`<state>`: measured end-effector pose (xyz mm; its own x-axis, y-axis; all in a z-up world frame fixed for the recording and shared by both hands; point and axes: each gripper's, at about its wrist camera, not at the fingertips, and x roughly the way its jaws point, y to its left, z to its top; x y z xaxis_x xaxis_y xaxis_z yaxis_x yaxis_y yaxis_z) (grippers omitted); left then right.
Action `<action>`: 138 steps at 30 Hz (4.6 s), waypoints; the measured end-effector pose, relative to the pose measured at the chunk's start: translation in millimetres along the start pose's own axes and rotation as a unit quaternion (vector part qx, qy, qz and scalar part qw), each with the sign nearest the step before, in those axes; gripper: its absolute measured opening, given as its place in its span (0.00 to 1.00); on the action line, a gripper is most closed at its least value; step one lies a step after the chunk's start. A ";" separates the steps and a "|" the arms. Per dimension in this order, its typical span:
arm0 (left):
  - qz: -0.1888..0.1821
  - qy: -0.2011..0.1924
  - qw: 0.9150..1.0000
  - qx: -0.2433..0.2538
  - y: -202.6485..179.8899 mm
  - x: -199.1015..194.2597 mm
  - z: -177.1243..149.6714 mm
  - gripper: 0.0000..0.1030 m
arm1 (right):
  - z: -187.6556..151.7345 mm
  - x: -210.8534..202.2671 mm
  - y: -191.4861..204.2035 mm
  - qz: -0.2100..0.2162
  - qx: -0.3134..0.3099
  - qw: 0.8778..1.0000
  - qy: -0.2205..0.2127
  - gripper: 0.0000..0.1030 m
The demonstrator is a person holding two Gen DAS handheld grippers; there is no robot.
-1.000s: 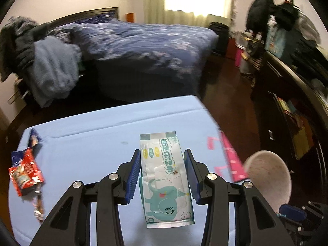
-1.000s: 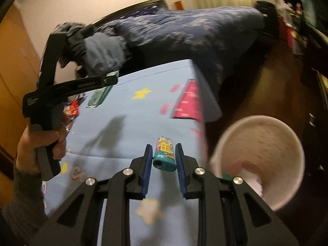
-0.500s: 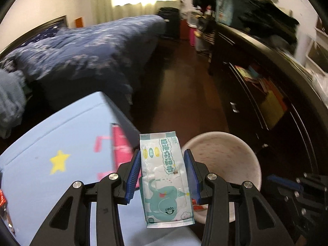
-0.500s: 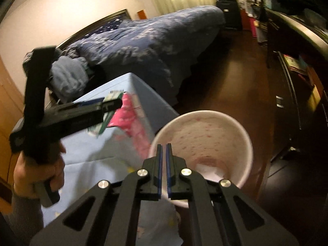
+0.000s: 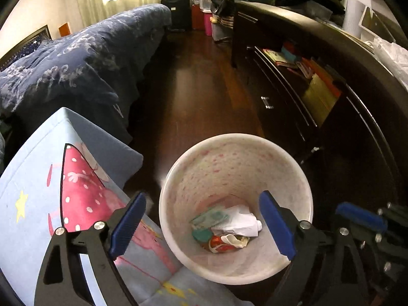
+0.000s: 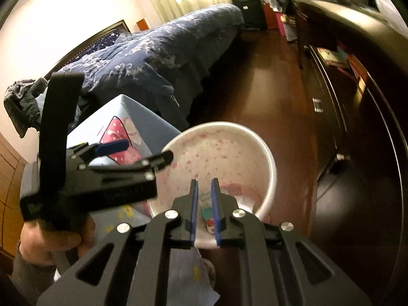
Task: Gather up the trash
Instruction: 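Carry the wipes pack and candy tube over the bin and release both, then grasp the red snack bag with the left gripper while the right gripper grasps the blue biscuit wrapper, then carry the red bag and blue wrapper over the bin and release both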
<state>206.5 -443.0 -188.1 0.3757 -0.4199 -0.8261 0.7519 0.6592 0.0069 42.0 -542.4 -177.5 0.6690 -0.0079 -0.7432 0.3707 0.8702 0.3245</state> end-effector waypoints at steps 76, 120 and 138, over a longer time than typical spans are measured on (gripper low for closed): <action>0.302 -0.089 0.843 -0.435 448.3 -234.2 -269.1 0.23 | 9.4 210.8 588.8 0.192 -0.327 0.922 0.073 0.77; 0.192 -0.096 0.927 -0.307 245.1 -197.1 -175.7 0.25 | 1.5 27.6 296.1 0.113 -0.217 0.969 -0.013 0.07; 0.071 -0.084 0.986 -0.127 87.8 -129.9 -64.8 0.27 | 13.5 -41.4 100.3 -0.031 -0.094 0.991 -0.086 0.07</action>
<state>188.6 -290.2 -116.8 0.5679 -0.3952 -0.7220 0.5333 0.8448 -0.0429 60.2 -461.4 -106.3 0.7546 -0.1330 -0.6426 0.2978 0.9420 0.1547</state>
